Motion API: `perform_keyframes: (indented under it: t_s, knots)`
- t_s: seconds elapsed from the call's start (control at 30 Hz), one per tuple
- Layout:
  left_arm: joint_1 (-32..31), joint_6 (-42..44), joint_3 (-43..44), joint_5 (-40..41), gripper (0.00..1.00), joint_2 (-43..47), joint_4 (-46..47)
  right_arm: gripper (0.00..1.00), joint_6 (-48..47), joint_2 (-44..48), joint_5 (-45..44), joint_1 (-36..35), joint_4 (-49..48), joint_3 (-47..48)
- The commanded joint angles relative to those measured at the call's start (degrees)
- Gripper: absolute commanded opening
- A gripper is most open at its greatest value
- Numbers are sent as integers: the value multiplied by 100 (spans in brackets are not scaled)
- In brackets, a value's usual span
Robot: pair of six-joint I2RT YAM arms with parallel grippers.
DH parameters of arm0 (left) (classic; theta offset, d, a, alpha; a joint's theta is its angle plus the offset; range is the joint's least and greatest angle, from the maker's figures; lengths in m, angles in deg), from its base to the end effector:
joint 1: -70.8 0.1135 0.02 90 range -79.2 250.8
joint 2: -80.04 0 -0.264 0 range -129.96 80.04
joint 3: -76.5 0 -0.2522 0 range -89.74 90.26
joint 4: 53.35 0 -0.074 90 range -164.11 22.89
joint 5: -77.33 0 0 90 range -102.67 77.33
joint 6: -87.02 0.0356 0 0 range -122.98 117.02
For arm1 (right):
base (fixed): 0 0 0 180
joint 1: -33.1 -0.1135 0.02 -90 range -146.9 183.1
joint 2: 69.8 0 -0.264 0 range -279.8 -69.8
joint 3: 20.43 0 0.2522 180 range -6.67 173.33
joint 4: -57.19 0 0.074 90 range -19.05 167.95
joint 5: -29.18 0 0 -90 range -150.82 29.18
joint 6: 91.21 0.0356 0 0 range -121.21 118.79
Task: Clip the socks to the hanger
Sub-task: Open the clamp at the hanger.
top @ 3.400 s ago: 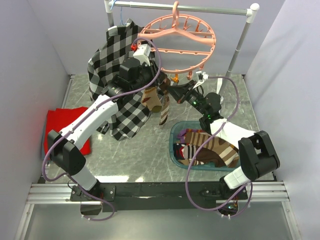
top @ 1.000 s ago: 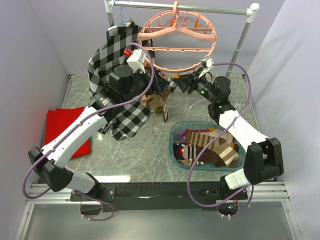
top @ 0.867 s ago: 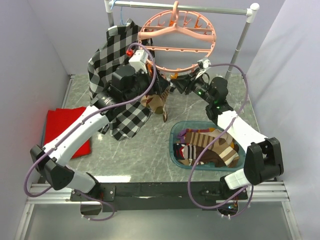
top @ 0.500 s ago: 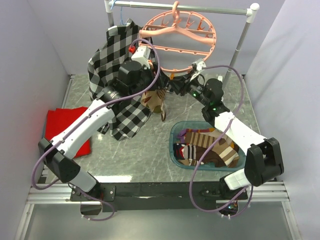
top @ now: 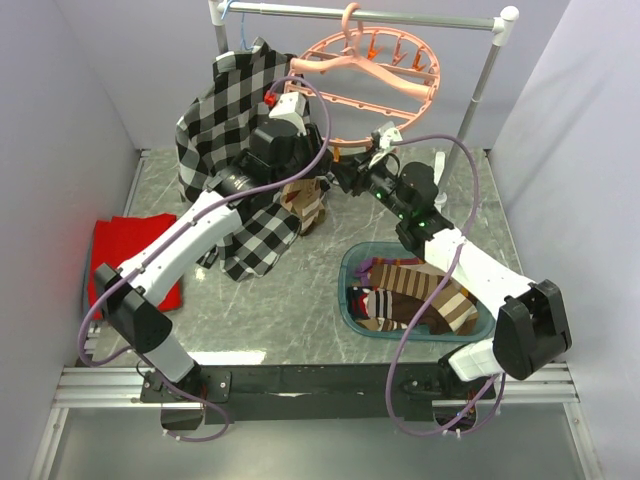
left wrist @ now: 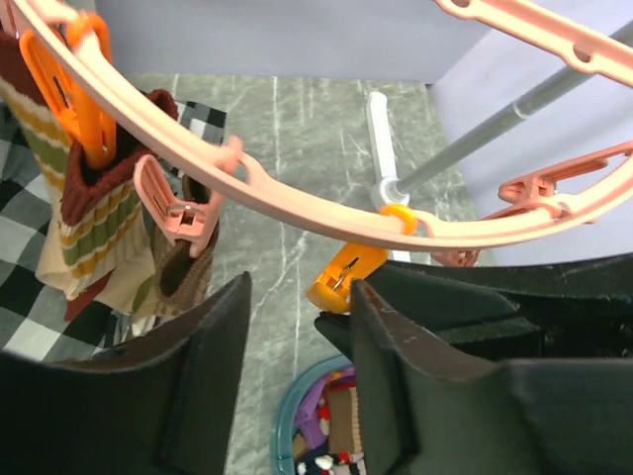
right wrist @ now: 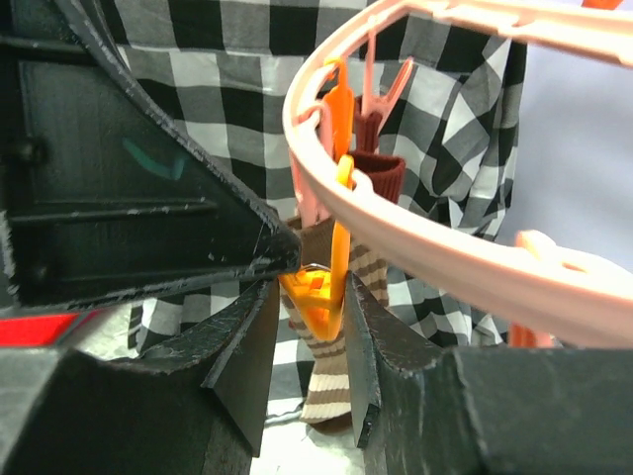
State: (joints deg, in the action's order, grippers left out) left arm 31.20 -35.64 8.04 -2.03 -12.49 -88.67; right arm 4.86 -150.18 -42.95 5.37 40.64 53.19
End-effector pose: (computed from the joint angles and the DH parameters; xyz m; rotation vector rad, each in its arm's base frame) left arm 0.2929 -0.2338 0.4288 -0.0174 1.9100 -0.6986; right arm 0.2894 0.1644 0.3624 -0.5275 1.3458 0.7042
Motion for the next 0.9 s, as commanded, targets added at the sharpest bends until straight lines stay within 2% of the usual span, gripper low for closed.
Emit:
perform_keyframes:
  t_s: [0.0,0.37,0.87]
  knots:
    - [-31,14,268,422,43,-11,73,38,-167,189,-152,-84,-99,26]
    - [-5,138,435,765,36,-239,258,41,-158,207,182,-110,-177,-114]
    - [83,67,550,826,37,-600,503,49,175,286,498,337,-493,-404]
